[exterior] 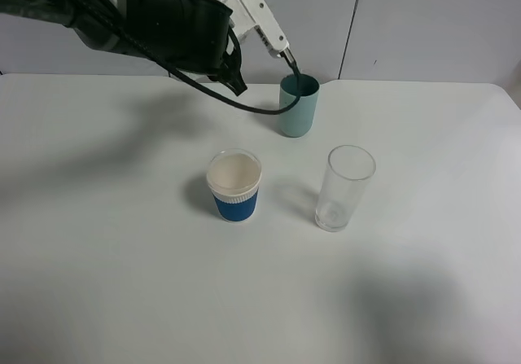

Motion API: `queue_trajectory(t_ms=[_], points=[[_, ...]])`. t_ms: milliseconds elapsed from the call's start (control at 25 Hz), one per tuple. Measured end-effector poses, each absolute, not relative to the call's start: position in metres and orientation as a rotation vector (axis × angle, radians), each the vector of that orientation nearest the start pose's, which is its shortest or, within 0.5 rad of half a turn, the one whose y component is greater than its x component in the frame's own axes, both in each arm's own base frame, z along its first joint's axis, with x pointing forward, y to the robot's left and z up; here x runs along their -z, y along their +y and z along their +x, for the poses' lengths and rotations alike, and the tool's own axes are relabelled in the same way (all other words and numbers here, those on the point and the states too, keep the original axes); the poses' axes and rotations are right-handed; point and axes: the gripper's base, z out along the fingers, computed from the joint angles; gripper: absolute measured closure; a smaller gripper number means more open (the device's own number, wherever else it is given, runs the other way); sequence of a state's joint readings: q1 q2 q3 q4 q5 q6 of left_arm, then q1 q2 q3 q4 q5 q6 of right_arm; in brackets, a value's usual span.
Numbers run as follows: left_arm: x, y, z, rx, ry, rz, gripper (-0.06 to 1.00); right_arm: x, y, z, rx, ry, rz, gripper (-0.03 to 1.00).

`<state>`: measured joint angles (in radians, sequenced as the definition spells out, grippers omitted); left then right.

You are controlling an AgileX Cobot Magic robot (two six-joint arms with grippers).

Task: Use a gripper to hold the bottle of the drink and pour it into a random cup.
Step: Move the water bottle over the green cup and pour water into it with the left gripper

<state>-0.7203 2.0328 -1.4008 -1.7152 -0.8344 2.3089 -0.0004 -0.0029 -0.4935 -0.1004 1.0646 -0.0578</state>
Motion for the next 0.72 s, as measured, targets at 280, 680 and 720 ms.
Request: queue_trajectory(t_ms=[280, 680, 720], points=[[-0.2, -0.245, 0.368, -0.906, 1.93, 0.925, 0.44, -0.275, -0.008, -0.005, 0.157, 2.051, -0.054, 0.23], [-0.208, -0.259, 0.371, -0.989, 1.905, 0.951, 0.44, -0.275, -0.008, -0.005, 0.158, 2.051, -0.054, 0.23], [-0.208, -0.259, 0.371, -1.006, 1.897, 0.977, 0.44, -0.275, -0.008, -0.005, 0.158, 2.051, -0.054, 0.23]])
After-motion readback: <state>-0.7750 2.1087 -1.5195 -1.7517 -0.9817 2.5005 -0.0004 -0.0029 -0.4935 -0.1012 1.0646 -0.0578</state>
